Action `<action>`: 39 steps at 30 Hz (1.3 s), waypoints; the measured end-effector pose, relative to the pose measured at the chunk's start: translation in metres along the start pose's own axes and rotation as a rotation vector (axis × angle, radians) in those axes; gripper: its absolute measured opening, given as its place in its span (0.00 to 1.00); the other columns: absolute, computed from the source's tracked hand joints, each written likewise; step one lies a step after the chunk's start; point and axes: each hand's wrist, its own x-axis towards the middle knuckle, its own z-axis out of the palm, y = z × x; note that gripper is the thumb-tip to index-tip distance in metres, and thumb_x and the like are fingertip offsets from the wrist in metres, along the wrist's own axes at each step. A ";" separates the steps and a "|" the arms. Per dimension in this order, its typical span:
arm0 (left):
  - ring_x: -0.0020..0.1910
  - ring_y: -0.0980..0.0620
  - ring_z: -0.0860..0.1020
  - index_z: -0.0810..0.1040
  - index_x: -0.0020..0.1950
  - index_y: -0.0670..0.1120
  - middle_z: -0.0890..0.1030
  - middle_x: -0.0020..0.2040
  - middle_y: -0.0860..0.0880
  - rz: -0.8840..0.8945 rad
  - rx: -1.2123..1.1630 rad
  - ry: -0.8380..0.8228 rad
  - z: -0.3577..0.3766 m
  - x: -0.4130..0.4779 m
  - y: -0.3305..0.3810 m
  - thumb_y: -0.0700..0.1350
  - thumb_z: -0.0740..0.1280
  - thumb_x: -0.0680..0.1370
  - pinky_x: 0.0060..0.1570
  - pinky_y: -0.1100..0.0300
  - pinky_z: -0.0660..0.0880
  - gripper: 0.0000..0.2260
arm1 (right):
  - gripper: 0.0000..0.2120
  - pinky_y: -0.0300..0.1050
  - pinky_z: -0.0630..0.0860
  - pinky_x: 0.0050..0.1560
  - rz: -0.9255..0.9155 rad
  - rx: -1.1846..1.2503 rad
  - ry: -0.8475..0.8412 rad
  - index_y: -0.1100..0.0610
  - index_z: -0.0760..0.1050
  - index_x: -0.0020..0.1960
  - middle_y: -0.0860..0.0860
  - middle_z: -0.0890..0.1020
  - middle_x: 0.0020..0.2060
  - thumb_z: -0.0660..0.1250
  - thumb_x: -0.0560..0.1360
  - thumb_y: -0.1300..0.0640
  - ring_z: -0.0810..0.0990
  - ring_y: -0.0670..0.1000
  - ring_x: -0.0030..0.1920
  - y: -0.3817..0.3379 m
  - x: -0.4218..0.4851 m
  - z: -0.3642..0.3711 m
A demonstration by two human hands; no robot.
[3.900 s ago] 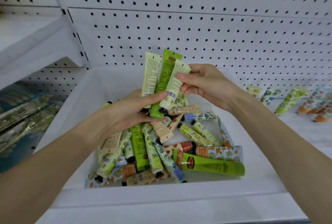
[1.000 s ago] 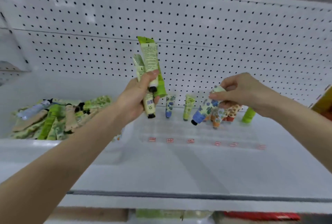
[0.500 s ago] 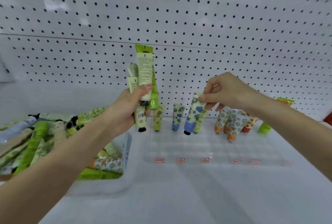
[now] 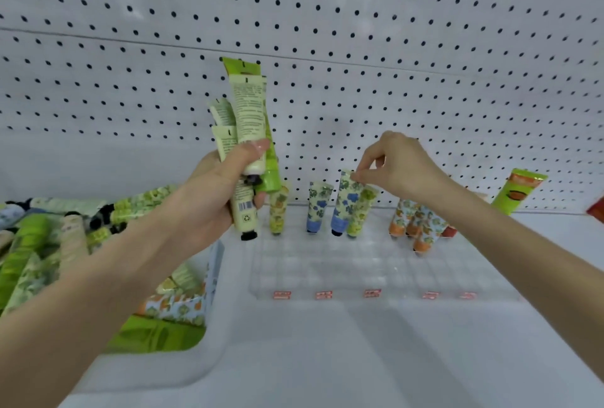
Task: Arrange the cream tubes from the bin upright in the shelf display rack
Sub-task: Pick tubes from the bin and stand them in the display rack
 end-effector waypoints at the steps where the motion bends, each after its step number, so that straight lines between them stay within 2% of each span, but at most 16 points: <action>1: 0.31 0.54 0.73 0.76 0.44 0.48 0.75 0.40 0.47 0.000 0.004 -0.015 0.000 -0.001 0.000 0.46 0.67 0.75 0.24 0.64 0.72 0.03 | 0.08 0.34 0.63 0.31 0.001 0.004 0.012 0.60 0.82 0.42 0.47 0.69 0.33 0.72 0.72 0.54 0.69 0.44 0.32 0.001 0.001 0.001; 7: 0.32 0.53 0.74 0.77 0.49 0.46 0.77 0.46 0.43 -0.002 0.063 -0.094 -0.001 -0.003 -0.006 0.46 0.67 0.75 0.25 0.64 0.72 0.05 | 0.07 0.38 0.64 0.35 0.001 -0.036 0.044 0.57 0.81 0.40 0.43 0.66 0.35 0.72 0.72 0.54 0.67 0.42 0.34 0.004 0.010 0.017; 11: 0.33 0.53 0.73 0.77 0.49 0.46 0.76 0.45 0.44 -0.009 0.082 -0.116 -0.001 -0.003 -0.007 0.46 0.67 0.76 0.26 0.64 0.73 0.06 | 0.06 0.42 0.66 0.44 0.009 -0.100 0.042 0.56 0.81 0.40 0.42 0.65 0.34 0.73 0.71 0.53 0.71 0.48 0.40 0.007 0.014 0.025; 13: 0.32 0.53 0.73 0.76 0.48 0.46 0.75 0.44 0.44 -0.013 0.077 -0.115 -0.001 -0.004 -0.006 0.46 0.67 0.75 0.26 0.64 0.73 0.06 | 0.06 0.43 0.67 0.46 0.009 -0.113 0.059 0.56 0.81 0.39 0.43 0.68 0.34 0.73 0.71 0.54 0.72 0.49 0.43 0.008 0.014 0.027; 16: 0.31 0.54 0.72 0.76 0.46 0.45 0.73 0.44 0.43 -0.018 0.064 -0.113 0.000 -0.004 -0.006 0.47 0.68 0.74 0.25 0.64 0.72 0.06 | 0.06 0.49 0.74 0.52 0.004 -0.101 0.073 0.56 0.81 0.37 0.50 0.79 0.40 0.74 0.70 0.55 0.76 0.53 0.50 0.009 0.017 0.029; 20: 0.30 0.54 0.72 0.75 0.47 0.45 0.73 0.47 0.43 -0.016 0.045 -0.098 0.000 -0.004 -0.005 0.46 0.66 0.76 0.25 0.64 0.72 0.04 | 0.09 0.54 0.74 0.54 -0.002 -0.098 0.083 0.53 0.78 0.33 0.52 0.78 0.39 0.74 0.70 0.55 0.76 0.56 0.51 0.009 0.018 0.032; 25: 0.34 0.51 0.73 0.75 0.46 0.46 0.75 0.47 0.42 -0.032 0.026 -0.086 0.000 -0.005 -0.004 0.46 0.66 0.76 0.25 0.64 0.72 0.04 | 0.07 0.52 0.72 0.53 -0.007 -0.123 0.078 0.54 0.80 0.35 0.52 0.76 0.39 0.74 0.70 0.53 0.75 0.56 0.51 0.015 0.019 0.038; 29: 0.35 0.51 0.73 0.76 0.46 0.46 0.76 0.45 0.43 -0.028 0.029 -0.095 0.000 -0.005 -0.004 0.46 0.66 0.76 0.25 0.64 0.72 0.04 | 0.07 0.46 0.64 0.52 -0.029 -0.177 0.093 0.54 0.82 0.39 0.52 0.76 0.46 0.73 0.71 0.51 0.68 0.53 0.51 0.021 0.016 0.045; 32: 0.34 0.51 0.73 0.76 0.45 0.46 0.77 0.42 0.45 -0.021 0.026 -0.096 0.000 -0.005 -0.004 0.46 0.66 0.76 0.25 0.65 0.72 0.04 | 0.07 0.45 0.60 0.52 -0.048 -0.214 0.081 0.53 0.82 0.42 0.51 0.71 0.46 0.73 0.70 0.50 0.63 0.50 0.49 0.022 0.013 0.043; 39: 0.35 0.51 0.73 0.76 0.45 0.46 0.77 0.42 0.45 -0.013 0.027 -0.099 0.000 -0.006 -0.004 0.46 0.67 0.76 0.25 0.64 0.72 0.04 | 0.10 0.46 0.57 0.51 -0.099 -0.345 0.020 0.52 0.81 0.47 0.51 0.72 0.51 0.72 0.70 0.47 0.66 0.54 0.56 0.019 0.010 0.041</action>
